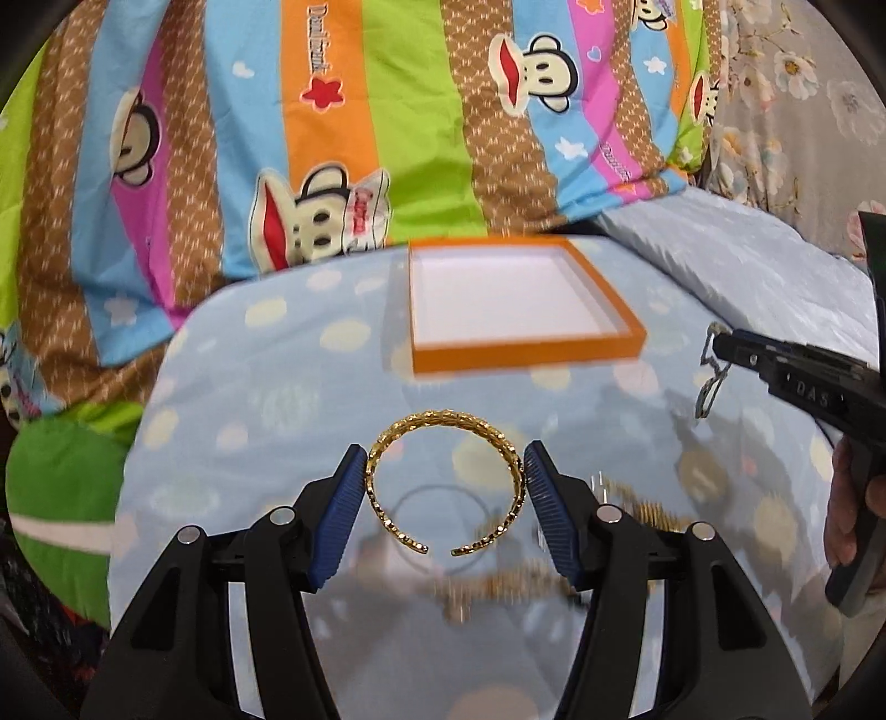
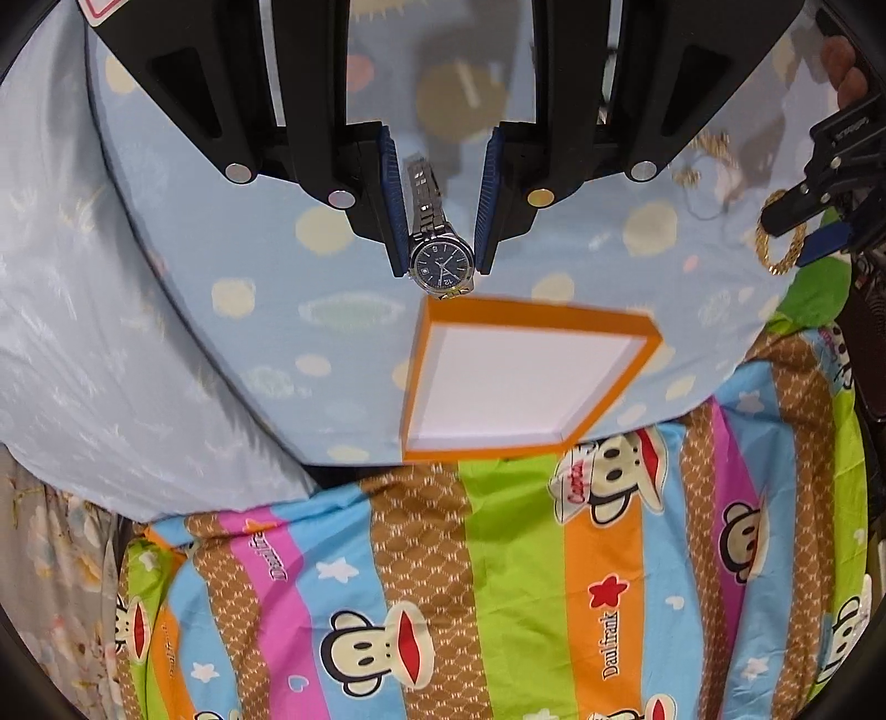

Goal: Organize jewelry
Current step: 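Carry the bangle with the left gripper into the orange box while the right gripper places the silver watch there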

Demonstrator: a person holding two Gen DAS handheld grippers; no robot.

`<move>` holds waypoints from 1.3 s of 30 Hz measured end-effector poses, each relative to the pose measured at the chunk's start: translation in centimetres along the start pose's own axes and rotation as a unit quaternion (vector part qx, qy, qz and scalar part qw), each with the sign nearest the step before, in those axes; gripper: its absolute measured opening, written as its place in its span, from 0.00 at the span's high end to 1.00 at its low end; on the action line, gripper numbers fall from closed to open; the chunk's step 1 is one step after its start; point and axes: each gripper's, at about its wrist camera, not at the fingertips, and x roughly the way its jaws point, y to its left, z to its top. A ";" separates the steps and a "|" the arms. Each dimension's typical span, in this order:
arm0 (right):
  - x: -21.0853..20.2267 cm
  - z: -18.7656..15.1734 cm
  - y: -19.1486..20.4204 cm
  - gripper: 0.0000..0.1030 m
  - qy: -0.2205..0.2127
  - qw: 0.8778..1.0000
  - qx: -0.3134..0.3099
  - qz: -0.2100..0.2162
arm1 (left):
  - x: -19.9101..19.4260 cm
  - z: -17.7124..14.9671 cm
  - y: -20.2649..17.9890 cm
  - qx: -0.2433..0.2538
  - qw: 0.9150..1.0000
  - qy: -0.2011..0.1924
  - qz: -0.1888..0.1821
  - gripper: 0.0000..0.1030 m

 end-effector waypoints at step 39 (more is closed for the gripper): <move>18.0 11.7 0.0 0.64 0.019 0.999 0.011 -0.040 | 22.0 14.1 -0.5 -0.024 0.999 0.028 0.024 0.38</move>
